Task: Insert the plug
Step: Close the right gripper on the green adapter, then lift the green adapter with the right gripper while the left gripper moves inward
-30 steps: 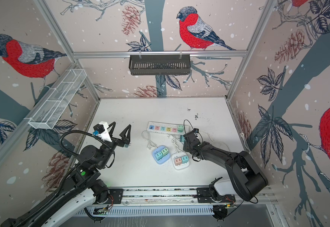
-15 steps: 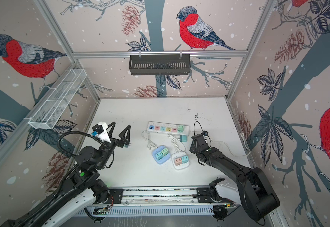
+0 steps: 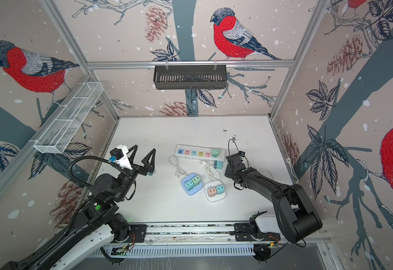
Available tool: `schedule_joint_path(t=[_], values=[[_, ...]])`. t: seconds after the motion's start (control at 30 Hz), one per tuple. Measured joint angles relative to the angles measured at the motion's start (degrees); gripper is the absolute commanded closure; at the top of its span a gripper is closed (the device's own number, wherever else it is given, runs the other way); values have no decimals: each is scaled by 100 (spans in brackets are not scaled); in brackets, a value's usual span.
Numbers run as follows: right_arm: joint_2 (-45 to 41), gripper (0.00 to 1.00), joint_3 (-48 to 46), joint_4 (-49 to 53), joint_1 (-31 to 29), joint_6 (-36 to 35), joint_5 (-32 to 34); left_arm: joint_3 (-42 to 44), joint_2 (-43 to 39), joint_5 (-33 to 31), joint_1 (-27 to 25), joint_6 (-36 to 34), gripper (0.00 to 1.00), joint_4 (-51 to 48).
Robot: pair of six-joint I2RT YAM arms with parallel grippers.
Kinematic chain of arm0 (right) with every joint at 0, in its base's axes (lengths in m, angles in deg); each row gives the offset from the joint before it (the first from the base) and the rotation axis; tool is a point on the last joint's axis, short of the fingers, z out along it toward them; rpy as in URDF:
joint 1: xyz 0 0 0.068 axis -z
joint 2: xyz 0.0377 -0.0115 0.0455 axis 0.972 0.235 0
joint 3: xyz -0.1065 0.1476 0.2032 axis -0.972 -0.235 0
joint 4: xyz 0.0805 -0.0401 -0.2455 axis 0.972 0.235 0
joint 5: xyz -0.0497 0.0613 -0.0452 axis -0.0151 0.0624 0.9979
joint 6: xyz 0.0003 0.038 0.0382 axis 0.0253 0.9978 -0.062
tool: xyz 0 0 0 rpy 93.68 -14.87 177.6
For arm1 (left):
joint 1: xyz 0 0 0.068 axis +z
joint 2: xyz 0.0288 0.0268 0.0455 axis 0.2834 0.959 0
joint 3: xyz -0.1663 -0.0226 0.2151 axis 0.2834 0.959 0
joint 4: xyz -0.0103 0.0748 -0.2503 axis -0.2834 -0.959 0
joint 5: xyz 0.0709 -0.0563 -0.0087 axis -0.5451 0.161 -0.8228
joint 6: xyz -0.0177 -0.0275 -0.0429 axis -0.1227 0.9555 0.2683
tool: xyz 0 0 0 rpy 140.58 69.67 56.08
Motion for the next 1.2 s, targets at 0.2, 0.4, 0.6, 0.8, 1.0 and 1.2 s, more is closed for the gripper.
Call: schedule_joint_path(t=[0.2, 0.4, 0.6, 0.8, 1.0, 1.2], values=[[131, 43, 24, -4, 22, -90, -37, 0, 15, 2, 0, 0, 2, 0], [238, 49, 35, -28, 24, -114, -127, 0, -50, 4, 0, 0, 2, -24], [313, 60, 79, -101, 22, -205, -127, 0, -81, 22, 0, 2, 1, -46], [238, 68, 44, -118, -20, -216, -151, 0, -87, 37, 0, 4, 2, -68], [-251, 74, -105, -111, -42, -195, -138, -4, -131, 20, 0, 68, 2, -140], [-1276, 79, 85, 188, -546, -70, 319, -111, -59, 22, 0, 201, 1, -297]])
